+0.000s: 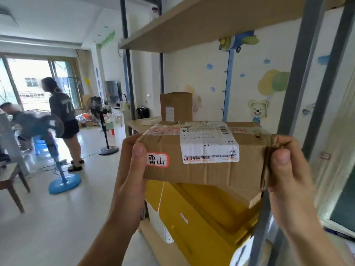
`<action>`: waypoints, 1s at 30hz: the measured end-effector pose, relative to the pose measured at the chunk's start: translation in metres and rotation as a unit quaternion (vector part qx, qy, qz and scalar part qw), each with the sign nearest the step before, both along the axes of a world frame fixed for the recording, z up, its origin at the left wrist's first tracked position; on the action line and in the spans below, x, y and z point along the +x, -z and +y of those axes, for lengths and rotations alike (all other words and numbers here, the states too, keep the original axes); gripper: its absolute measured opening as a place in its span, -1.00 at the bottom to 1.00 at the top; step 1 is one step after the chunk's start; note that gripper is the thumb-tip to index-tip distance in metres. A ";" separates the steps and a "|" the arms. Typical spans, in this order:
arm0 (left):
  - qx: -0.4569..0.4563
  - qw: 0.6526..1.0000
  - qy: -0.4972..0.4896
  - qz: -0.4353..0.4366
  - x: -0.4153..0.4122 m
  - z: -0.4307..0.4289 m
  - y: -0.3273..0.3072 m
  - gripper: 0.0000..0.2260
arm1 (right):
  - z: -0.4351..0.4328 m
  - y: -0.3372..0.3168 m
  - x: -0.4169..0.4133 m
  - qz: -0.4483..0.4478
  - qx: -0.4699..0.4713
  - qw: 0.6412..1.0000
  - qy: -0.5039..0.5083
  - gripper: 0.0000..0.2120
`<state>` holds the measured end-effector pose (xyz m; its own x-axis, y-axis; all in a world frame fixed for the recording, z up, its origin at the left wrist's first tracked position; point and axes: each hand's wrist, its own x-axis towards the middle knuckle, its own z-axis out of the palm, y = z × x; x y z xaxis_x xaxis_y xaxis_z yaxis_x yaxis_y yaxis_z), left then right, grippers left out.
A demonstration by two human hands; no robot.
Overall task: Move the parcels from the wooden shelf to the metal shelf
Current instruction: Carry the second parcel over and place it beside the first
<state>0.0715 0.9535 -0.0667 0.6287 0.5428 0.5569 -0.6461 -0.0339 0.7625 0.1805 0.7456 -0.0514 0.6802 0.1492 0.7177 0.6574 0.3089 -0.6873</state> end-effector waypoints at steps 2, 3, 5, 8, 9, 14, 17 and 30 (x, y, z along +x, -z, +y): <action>-0.004 0.999 0.036 0.002 0.004 0.026 0.003 -0.43 | 0.020 0.003 -0.003 0.023 -0.008 0.999 0.040 -0.25; 0.000 0.999 0.048 0.006 0.006 0.039 0.005 -0.55 | 0.029 0.003 -0.005 0.036 -0.023 0.998 0.056 -0.21; 0.021 0.998 0.061 0.021 0.012 0.064 0.010 -0.66 | 0.043 0.004 -0.011 0.054 -0.046 0.993 0.091 -0.18; 0.031 0.996 0.074 0.043 0.024 0.091 0.019 -0.65 | 0.059 0.005 -0.021 0.077 -0.069 0.984 0.144 -0.14; 0.031 0.995 0.077 0.053 0.028 0.098 0.021 -0.66 | 0.063 0.007 -0.025 0.089 -0.077 0.980 0.160 -0.13; 0.099 0.985 0.074 0.119 0.059 0.113 0.039 -0.66 | 0.080 0.029 -0.032 0.159 -0.089 0.960 0.214 -0.30; 0.179 0.971 0.054 0.149 0.092 0.112 0.046 -0.65 | 0.084 0.039 -0.021 0.188 -0.089 0.945 0.253 -0.49; 0.343 0.909 0.093 0.216 0.231 0.055 0.048 -0.68 | 0.082 0.064 0.042 0.164 -0.323 0.760 0.540 -0.41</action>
